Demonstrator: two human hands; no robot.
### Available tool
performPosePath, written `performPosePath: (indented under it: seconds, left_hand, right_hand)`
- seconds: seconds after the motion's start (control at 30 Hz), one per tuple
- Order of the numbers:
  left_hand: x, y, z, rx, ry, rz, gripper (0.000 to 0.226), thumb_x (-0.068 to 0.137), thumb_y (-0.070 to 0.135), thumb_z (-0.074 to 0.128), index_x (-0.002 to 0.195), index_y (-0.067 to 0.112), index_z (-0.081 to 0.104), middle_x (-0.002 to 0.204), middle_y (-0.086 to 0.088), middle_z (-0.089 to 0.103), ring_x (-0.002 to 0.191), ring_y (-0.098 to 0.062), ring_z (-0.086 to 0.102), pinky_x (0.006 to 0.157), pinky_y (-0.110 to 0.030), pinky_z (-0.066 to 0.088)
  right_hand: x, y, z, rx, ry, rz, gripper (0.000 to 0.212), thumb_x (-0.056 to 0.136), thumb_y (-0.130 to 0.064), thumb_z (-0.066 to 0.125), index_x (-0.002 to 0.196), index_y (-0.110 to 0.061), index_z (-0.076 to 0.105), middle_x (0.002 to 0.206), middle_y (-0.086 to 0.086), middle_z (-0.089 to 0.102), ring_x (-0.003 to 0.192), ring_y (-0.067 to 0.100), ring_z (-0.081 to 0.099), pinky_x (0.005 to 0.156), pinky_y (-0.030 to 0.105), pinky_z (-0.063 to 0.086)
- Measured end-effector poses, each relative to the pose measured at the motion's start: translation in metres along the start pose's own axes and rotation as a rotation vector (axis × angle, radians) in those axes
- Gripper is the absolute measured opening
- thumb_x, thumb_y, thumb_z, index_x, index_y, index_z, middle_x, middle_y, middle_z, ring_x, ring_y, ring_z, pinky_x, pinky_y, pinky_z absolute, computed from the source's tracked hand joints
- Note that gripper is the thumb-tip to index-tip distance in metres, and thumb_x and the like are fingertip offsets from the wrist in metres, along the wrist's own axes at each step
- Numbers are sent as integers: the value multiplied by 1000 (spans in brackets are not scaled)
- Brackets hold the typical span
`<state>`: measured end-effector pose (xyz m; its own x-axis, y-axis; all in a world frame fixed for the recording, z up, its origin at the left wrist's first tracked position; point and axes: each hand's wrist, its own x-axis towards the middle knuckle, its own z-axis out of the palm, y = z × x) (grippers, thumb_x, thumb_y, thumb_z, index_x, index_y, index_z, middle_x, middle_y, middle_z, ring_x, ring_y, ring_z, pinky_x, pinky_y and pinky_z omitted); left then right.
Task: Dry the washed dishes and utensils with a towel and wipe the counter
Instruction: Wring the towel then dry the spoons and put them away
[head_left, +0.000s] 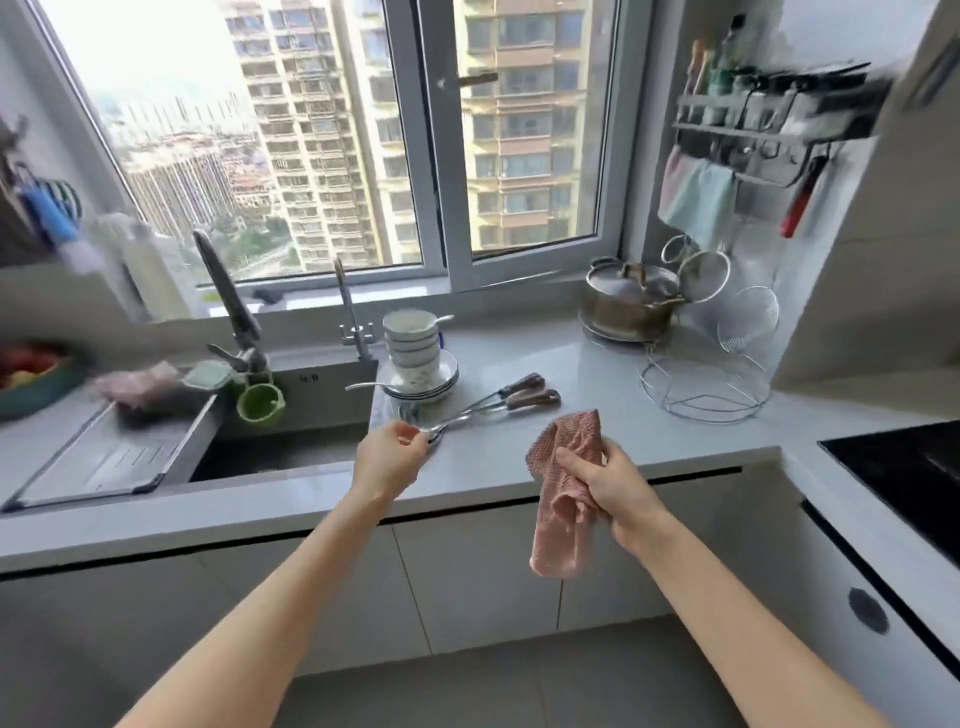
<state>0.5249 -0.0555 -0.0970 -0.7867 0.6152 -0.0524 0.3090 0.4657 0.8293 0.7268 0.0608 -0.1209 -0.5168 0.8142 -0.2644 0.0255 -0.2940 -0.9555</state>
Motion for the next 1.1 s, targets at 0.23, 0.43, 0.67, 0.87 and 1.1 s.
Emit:
performPosePath:
  seconds: [0.23,0.43,0.67,0.87,1.1]
  left_hand:
    - [125,-2,-32,-253,-11,-161,19,94,11,46,79,6,57,68,-9,54,56,-16,50,49,-19,47]
    - [266,20,-12,-711,-232,-503,19,99,11,40,86,-1,47,80,-14,54,68,-21,55,50,-23,53]
    - [376,26,55,-944,-339,-784,27,100,12,28,92,3,52,85,-9,45,70,-17,43,61,-18,44]
    - [414,37,97,-1437,-332,-916,50,92,45,52,126,9,45,114,-8,54,89,-20,60,80,-19,53]
    - [427,49,99,-1511,-193,-1048,31,98,11,40,71,3,52,69,-5,52,32,-10,52,28,-12,31]
  right_hand:
    - [108,-24,81,23,-24,18,38,83,-13,72,116,-12,53,103,11,69,76,23,67,54,28,55]
    - [185,-43,121,77,78,-23,31,81,-14,74,107,-13,59,97,7,70,73,19,68,52,25,52]
    - [243,-49,140,93,260,-20,21,81,-11,73,98,-13,61,95,9,70,80,24,67,73,38,55]
    - [271,-47,136,75,298,30,20,83,-7,71,100,-11,62,87,5,71,70,19,68,60,29,56]
    - [315,-57,123,62,238,40,15,83,-8,70,96,-9,64,86,10,71,71,23,68,60,29,56]
